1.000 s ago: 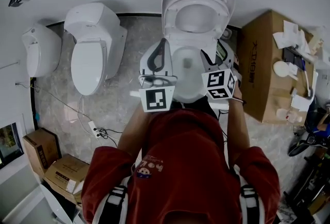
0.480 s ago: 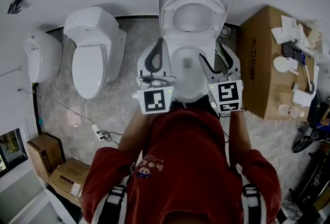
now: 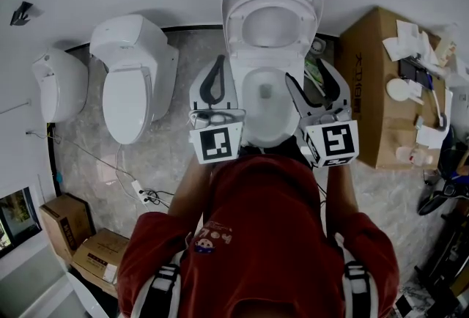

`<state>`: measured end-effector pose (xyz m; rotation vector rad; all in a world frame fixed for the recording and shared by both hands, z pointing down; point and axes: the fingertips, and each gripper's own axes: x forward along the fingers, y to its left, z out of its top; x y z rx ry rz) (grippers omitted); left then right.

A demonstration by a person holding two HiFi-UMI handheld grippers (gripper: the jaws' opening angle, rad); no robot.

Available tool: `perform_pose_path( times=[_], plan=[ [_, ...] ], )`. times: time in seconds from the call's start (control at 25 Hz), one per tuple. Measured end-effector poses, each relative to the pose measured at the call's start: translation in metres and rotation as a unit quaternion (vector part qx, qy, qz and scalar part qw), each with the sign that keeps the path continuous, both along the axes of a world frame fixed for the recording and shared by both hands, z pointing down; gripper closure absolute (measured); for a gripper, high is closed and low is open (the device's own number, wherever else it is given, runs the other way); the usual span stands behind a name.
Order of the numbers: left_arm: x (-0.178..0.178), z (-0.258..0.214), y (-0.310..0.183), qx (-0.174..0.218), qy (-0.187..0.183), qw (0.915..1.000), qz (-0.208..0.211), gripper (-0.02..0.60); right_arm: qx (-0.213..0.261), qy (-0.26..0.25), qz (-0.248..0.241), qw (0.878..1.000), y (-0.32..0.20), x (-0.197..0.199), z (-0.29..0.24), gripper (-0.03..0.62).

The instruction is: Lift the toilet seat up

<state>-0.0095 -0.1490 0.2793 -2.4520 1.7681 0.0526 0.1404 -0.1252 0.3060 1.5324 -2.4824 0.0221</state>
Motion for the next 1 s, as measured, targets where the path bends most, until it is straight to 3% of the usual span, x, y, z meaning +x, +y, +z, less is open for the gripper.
perform_pose_path(
  times=[0.44,0.68,1.0],
  plan=[
    [-0.004,-0.020,0.003,-0.013,-0.001,0.9999,-0.007,0.574,0.093,-0.023,0.062,0.993,0.004,0.024,-0.051,0.341],
    [-0.005,-0.033,0.005,-0.006,-0.002,1.0000,-0.004,0.574,0.109,-0.034,0.087,0.990,0.007,0.037,-0.064,0.342],
    [-0.007,-0.037,0.002,-0.011,-0.001,0.9999,-0.002,0.574,0.108,-0.025,0.084,0.990,0.003,0.033,-0.062,0.345]
  ],
)
